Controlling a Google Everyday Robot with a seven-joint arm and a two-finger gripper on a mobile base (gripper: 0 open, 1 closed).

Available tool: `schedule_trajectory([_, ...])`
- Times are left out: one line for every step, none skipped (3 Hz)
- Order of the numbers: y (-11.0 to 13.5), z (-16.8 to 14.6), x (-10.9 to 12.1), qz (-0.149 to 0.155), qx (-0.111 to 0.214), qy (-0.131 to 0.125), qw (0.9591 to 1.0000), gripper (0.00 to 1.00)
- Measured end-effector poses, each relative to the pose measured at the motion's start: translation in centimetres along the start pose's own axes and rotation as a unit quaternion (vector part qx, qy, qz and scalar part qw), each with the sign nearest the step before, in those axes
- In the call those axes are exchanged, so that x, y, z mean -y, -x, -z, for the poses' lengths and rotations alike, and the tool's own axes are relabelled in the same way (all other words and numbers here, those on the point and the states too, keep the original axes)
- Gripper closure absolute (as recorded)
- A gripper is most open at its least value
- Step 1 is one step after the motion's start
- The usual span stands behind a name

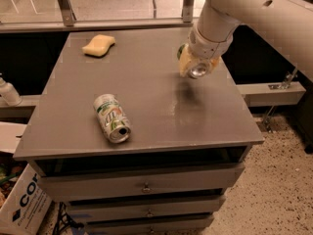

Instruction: Move green can near 7up can

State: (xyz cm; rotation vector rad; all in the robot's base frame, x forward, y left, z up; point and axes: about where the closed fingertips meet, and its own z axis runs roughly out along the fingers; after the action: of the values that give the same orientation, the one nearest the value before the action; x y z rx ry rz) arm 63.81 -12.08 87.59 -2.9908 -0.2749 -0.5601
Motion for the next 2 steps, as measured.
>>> schedule_trajectory([0.2, -0.7, 0.8, 0.038, 0.001, -0.008, 0.9992, 1.00])
schedule_trajectory([1.9, -0.9, 1.6, 0.097, 0.010, -0.018, 0.9951, 1.00])
